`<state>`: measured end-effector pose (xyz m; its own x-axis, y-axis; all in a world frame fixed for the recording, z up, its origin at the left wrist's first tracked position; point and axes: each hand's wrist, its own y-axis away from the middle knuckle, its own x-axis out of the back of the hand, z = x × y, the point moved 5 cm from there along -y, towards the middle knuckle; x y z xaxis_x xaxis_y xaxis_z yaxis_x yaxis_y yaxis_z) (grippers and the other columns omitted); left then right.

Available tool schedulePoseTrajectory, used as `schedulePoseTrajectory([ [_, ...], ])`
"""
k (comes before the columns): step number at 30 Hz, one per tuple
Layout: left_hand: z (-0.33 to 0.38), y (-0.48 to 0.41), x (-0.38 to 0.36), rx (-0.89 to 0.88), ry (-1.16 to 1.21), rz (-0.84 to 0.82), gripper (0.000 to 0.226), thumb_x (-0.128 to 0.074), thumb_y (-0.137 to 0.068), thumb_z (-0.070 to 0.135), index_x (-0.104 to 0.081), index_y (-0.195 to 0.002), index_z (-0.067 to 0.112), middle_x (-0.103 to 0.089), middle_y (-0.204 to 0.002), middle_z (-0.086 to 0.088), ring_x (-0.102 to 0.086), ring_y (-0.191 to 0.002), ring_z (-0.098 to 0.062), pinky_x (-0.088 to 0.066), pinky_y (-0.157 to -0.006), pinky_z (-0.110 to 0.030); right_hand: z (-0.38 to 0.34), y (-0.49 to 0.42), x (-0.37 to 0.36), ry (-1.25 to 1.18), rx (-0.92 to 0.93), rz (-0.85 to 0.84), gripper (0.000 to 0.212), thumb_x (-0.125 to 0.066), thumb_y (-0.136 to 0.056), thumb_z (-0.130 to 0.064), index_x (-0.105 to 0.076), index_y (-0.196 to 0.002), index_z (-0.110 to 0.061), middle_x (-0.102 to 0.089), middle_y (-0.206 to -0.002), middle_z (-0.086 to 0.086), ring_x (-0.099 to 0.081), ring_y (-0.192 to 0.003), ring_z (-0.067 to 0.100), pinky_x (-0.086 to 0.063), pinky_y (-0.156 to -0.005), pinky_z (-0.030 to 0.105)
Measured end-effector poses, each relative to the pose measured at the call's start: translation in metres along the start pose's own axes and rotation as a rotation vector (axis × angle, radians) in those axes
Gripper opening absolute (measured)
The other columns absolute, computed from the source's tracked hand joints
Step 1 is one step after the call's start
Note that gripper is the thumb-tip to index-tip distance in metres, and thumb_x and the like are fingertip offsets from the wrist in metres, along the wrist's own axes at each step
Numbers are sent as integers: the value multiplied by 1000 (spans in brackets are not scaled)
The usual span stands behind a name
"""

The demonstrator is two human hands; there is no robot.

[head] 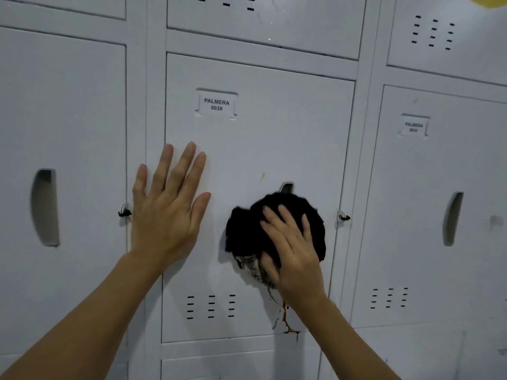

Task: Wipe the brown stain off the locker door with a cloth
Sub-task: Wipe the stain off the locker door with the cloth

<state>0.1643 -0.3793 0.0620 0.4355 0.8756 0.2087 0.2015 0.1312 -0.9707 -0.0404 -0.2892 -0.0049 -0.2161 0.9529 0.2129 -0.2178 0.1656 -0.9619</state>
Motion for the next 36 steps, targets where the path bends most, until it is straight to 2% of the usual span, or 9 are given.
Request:
schedulePoseTrajectory([
  [6,4,2,1,2,27,55,63,-30,-106,43,-17,-164,22,-9,-172,4,-7,-159,-22,-10,-125,-53,-10,40,14,-113,-114,75,28,-56,-88,-6,-64,-115,-7,-69,-125,6,-56,-131,19,-41,-115,49],
  [11,3,4,4,24,49,58,63,-31,-106,42,-16,-164,22,-8,-172,4,-5,-159,-22,-8,-125,-52,-16,-13,55,-305,-337,409,43,-50,-85,-1,-58,-125,-13,-65,-119,1,-67,-112,22,-57,-94,40],
  [13,3,5,5,20,40,65,63,-31,-106,42,-17,-164,22,-10,-172,3,-7,-159,-23,-9,-125,-53,-15,-43,55,-252,-328,400,49,-51,-86,3,-56,-131,-12,-62,-128,-2,-62,-124,25,-53,-103,43],
  [18,1,3,3,9,23,79,62,-30,-107,43,-15,-164,23,-10,-172,4,-8,-159,-22,-10,-125,-52,-12,-67,11,-101,-191,61,51,-59,-92,-6,-52,-142,-5,-49,-153,6,-34,-151,24,-18,-128,48],
  [24,2,5,2,10,41,95,62,-31,-107,43,-17,-164,24,-12,-172,4,-11,-159,-23,-11,-125,-53,-15,-12,5,-39,-35,32,34,-56,-81,-5,-70,-111,0,-70,-126,11,-57,-131,24,-34,-121,49],
  [29,1,2,5,21,69,82,63,-32,-106,41,-18,-164,23,-12,-172,3,-10,-159,-23,-8,-125,-53,-21,-11,30,-260,-234,214,30,-51,-80,-7,-61,-109,-11,-69,-102,7,-63,-98,18,-55,-90,47],
  [32,1,4,6,30,71,71,63,-31,-106,41,-18,-164,22,-11,-172,3,-8,-159,-23,-7,-126,-53,-26,-46,48,-352,-282,452,41,-49,-82,-4,-55,-121,-14,-67,-114,9,-64,-108,25,-56,-89,50],
  [34,2,4,6,19,62,75,63,-31,-106,42,-18,-164,22,-11,-172,2,-8,-159,-23,-9,-126,-54,-27,-81,46,-341,-237,418,46,-49,-85,-1,-51,-129,-15,-63,-127,8,-60,-122,30,-50,-101,57],
  [36,3,3,6,11,65,80,63,-32,-106,42,-17,-164,22,-11,-172,2,-9,-159,-23,-11,-126,-55,-24,-106,31,-252,-222,265,52,-53,-86,0,-51,-135,-15,-58,-140,4,-48,-139,27,-31,-115,66],
])
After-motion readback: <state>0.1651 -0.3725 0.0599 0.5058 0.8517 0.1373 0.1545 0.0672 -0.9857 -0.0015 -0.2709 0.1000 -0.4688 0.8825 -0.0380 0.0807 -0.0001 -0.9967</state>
